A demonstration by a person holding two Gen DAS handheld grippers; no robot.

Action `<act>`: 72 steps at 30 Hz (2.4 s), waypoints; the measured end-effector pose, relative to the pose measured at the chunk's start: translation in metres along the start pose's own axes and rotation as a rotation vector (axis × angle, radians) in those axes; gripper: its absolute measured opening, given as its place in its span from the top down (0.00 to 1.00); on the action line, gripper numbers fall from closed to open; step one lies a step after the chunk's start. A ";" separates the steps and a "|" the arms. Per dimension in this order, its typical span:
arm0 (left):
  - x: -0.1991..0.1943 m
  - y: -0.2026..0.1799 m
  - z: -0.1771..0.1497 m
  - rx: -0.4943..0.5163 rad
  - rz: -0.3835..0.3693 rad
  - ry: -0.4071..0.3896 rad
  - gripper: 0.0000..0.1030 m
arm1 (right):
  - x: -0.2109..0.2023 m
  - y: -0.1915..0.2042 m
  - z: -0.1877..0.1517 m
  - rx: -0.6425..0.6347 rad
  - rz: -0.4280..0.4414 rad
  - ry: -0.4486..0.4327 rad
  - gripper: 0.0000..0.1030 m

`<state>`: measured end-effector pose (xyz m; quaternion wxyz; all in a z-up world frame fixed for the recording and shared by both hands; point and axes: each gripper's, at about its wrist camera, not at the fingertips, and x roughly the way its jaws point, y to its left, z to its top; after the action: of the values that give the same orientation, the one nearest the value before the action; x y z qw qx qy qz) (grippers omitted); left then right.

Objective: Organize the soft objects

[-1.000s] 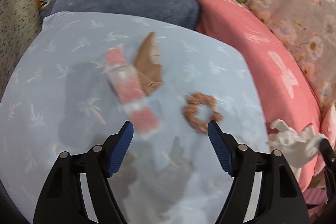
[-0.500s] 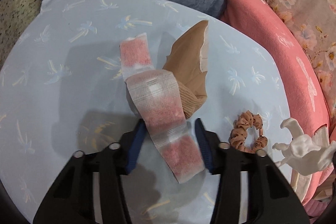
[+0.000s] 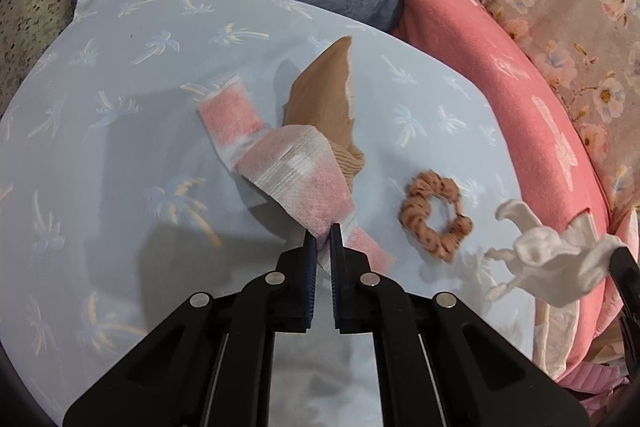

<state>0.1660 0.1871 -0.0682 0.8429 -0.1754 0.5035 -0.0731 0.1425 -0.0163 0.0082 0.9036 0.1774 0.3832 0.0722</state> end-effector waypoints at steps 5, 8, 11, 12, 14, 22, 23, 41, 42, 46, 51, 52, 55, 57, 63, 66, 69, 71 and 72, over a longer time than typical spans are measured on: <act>-0.016 -0.016 -0.012 0.024 -0.026 -0.016 0.94 | -0.013 -0.003 -0.002 0.004 0.008 -0.016 0.98; -0.024 -0.025 -0.017 0.034 -0.049 -0.017 0.94 | -0.021 -0.006 -0.003 0.010 0.012 -0.026 0.98; -0.029 -0.036 -0.025 0.048 -0.071 -0.014 0.94 | -0.031 -0.010 -0.006 0.014 0.013 -0.037 0.98; -0.031 -0.040 -0.029 0.054 -0.076 -0.014 0.94 | -0.035 -0.013 -0.007 0.015 0.014 -0.040 0.98; -0.034 -0.050 -0.038 0.081 -0.088 -0.009 0.94 | -0.041 -0.016 -0.008 0.016 0.012 -0.044 0.98; -0.044 -0.088 -0.059 0.167 -0.151 0.004 0.94 | -0.070 -0.038 -0.017 0.032 0.002 -0.059 0.98; -0.045 -0.092 -0.059 0.172 -0.158 0.003 0.94 | -0.074 -0.041 -0.017 0.035 -0.002 -0.062 0.98; -0.025 -0.106 -0.095 0.209 -0.096 0.061 0.67 | -0.115 -0.075 -0.043 0.056 -0.041 -0.060 0.98; -0.025 -0.106 -0.097 0.210 -0.089 0.059 0.62 | -0.116 -0.076 -0.043 0.056 -0.041 -0.060 0.98; -0.020 -0.108 -0.105 0.219 -0.075 0.073 0.59 | -0.117 -0.079 -0.041 0.059 -0.042 -0.063 0.98; -0.003 -0.114 -0.117 0.245 -0.055 0.111 0.60 | -0.117 -0.083 -0.043 0.061 -0.045 -0.061 0.98; 0.000 -0.115 -0.118 0.245 -0.051 0.116 0.62 | -0.118 -0.084 -0.044 0.062 -0.045 -0.061 0.98; 0.004 -0.116 -0.117 0.241 -0.072 0.143 0.89 | -0.119 -0.086 -0.045 0.062 -0.049 -0.058 0.98; 0.000 -0.117 -0.116 0.242 -0.090 0.144 0.93 | -0.121 -0.088 -0.046 0.064 -0.053 -0.059 0.98; -0.028 -0.139 -0.108 0.290 -0.142 0.085 0.93 | -0.131 -0.096 -0.042 0.078 -0.058 -0.085 0.98; -0.046 -0.154 -0.101 0.316 -0.174 0.043 0.93 | -0.138 -0.101 -0.037 0.086 -0.064 -0.108 0.98; -0.057 -0.175 -0.091 0.341 -0.202 0.009 0.93 | -0.148 -0.109 -0.031 0.099 -0.073 -0.135 0.98; -0.063 -0.191 -0.085 0.365 -0.225 -0.010 0.93 | -0.155 -0.116 -0.027 0.108 -0.080 -0.155 0.98; -0.065 -0.199 -0.082 0.375 -0.233 -0.018 0.93 | -0.159 -0.119 -0.025 0.110 -0.084 -0.164 0.98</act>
<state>0.0733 0.0033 0.0232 0.8510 -0.0731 0.4501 -0.2606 0.0128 -0.1619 0.0536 0.9231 0.2160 0.3183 -0.0019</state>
